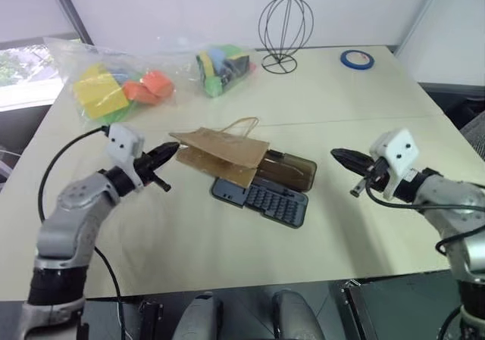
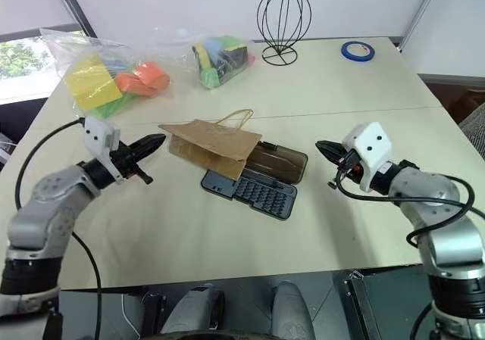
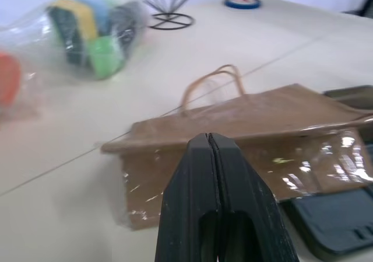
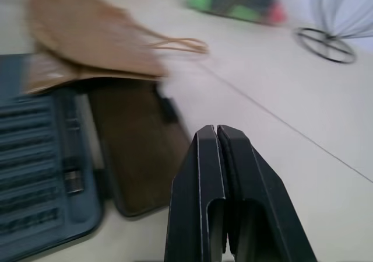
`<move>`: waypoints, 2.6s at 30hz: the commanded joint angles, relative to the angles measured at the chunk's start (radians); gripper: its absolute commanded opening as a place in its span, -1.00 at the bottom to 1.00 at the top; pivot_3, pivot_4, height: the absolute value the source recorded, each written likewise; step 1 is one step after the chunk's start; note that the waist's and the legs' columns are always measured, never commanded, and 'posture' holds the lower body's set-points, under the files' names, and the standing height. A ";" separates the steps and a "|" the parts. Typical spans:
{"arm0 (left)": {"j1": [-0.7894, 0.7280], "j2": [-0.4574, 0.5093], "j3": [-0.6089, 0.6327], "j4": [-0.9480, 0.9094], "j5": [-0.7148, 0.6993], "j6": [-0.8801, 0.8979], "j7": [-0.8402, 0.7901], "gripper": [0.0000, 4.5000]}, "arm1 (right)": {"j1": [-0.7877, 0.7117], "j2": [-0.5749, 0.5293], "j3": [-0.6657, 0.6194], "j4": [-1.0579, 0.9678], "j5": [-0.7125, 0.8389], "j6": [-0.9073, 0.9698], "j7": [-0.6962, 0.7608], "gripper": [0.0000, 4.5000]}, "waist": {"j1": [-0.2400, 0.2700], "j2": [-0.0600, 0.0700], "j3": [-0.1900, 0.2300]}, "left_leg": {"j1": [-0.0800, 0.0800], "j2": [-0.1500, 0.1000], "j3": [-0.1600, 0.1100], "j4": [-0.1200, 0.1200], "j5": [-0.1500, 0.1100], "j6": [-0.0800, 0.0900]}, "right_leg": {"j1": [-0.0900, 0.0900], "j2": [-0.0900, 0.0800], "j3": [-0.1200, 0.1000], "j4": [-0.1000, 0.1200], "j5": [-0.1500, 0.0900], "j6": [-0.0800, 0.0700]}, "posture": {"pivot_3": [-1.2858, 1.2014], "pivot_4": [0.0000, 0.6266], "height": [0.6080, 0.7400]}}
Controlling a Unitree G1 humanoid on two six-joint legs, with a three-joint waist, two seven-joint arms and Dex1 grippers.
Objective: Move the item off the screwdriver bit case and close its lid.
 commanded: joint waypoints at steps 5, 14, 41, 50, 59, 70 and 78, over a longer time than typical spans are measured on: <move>-0.041 0.057 0.030 0.009 -0.045 0.018 -0.099 -1.00 | -0.134 -0.082 0.024 -0.021 0.049 0.019 0.113 -0.98 | -0.001 0.000 0.000 | 0.000 0.000 0.000 0.000 0.000 0.000 | 0.000 0.000 0.000 0.000 0.000 0.000 | 0.03 -0.52 1.00; -0.036 0.038 0.029 -0.020 -0.047 0.043 -0.072 -1.00 | -0.174 -0.064 0.061 -0.007 0.033 0.010 0.116 -0.98 | 0.002 -0.001 0.000 | 0.000 0.000 0.000 0.000 0.000 0.000 | 0.000 0.000 0.000 0.000 0.000 0.000 | 0.03 -0.52 1.00; -0.142 -0.085 0.036 0.080 -0.067 0.151 0.079 0.86 | -0.164 -0.017 0.085 -0.018 0.016 -0.008 0.083 -1.00 | 0.000 -0.001 0.001 | -0.001 0.000 0.000 0.000 0.003 -0.005 | -0.001 -0.001 0.000 0.000 0.000 0.000 | 0.03 -0.52 1.00; -0.224 -0.012 -0.097 0.157 0.139 -0.078 -0.027 0.96 | -0.148 0.009 0.094 -0.028 -0.001 -0.017 0.059 -1.00 | 0.002 -0.001 0.001 | -0.001 0.000 0.000 0.000 0.003 -0.005 | -0.001 -0.001 0.000 0.000 0.000 0.000 | 0.03 -0.52 1.00; -0.299 0.113 -0.169 0.352 0.280 -0.405 -0.278 0.96 | -0.126 0.023 0.100 -0.055 -0.010 -0.014 0.038 -1.00 | 0.001 -0.001 0.001 | -0.002 0.000 0.001 0.000 0.003 -0.006 | -0.002 0.000 0.000 0.000 0.000 0.000 | 0.03 -0.52 1.00; -0.481 0.108 -0.276 0.693 0.447 -0.760 -0.441 0.96 | -0.116 0.036 0.102 -0.068 -0.014 -0.011 0.016 -1.00 | 0.001 -0.001 0.001 | -0.004 -0.001 0.002 0.002 0.002 -0.003 | -0.002 0.000 -0.003 0.000 0.000 0.001 | 0.03 -0.52 1.00; -0.613 0.032 -0.356 0.951 0.566 -0.991 -0.451 0.96 | -0.108 0.038 0.095 -0.080 -0.014 -0.006 -0.003 -1.00 | -0.001 -0.001 0.001 | -0.005 -0.001 0.002 0.003 0.002 -0.003 | -0.003 0.000 -0.003 0.000 0.001 0.001 | 0.03 -0.52 1.00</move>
